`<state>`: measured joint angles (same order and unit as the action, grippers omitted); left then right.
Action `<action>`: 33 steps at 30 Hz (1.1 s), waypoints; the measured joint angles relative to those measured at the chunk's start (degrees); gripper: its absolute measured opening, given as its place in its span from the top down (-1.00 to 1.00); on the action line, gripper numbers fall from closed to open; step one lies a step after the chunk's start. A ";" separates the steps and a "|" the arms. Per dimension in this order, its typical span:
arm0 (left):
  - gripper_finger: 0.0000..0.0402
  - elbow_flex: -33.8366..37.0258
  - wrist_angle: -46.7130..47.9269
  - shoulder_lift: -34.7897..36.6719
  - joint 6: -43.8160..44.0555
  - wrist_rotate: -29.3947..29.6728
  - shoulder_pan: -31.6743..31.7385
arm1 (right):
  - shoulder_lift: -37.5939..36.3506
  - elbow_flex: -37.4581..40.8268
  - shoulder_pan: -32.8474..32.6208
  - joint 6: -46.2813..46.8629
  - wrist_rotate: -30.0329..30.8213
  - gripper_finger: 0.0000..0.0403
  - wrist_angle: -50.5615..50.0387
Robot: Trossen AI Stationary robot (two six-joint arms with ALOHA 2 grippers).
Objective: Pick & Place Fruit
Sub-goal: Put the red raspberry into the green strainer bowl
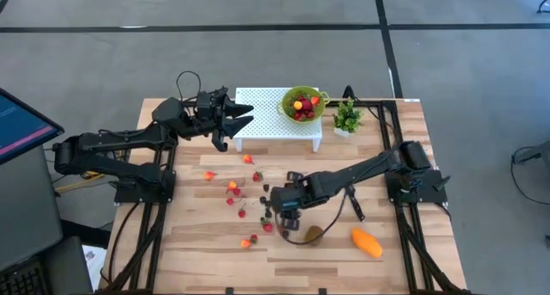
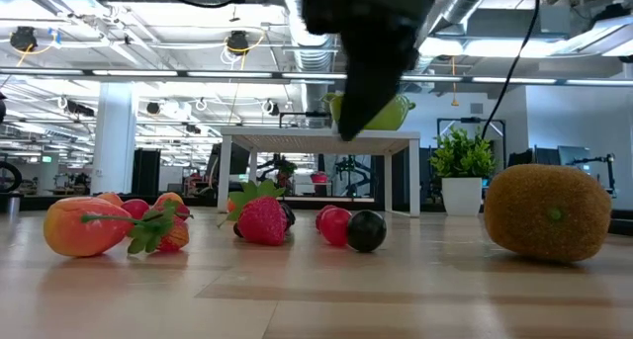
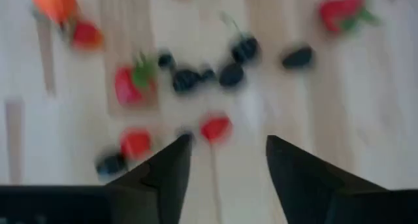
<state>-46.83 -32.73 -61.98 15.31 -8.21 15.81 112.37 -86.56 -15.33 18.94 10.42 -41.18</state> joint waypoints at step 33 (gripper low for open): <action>0.21 0.00 -2.25 0.00 0.00 0.00 0.00 | 11.41 -0.08 0.63 2.14 1.46 -0.01 5.43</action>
<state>-46.83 -34.98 -61.98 15.31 -8.21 15.81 123.77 -86.64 -14.70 21.08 11.88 -35.75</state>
